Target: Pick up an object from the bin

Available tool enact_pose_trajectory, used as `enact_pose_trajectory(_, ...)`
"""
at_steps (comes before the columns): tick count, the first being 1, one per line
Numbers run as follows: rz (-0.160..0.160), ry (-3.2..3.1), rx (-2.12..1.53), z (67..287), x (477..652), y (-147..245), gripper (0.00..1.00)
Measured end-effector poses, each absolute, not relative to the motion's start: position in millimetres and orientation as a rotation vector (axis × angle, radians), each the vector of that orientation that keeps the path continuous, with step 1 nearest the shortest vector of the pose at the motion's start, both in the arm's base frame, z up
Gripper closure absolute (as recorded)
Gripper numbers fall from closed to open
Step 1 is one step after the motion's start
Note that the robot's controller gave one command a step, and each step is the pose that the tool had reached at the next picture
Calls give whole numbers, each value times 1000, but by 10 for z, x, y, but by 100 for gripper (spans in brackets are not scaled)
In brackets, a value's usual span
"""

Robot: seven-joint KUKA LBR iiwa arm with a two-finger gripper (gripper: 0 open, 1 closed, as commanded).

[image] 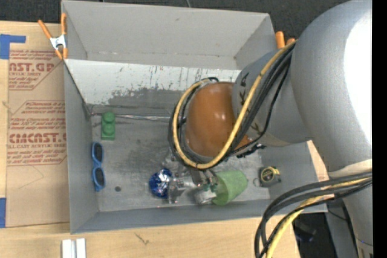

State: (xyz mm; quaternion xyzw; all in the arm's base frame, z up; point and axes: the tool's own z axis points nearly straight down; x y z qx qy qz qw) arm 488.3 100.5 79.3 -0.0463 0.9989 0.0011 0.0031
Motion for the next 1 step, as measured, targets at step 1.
enact_pose_trajectory(1, -1, 3071, -631, 2468, 4972, 739, 100)
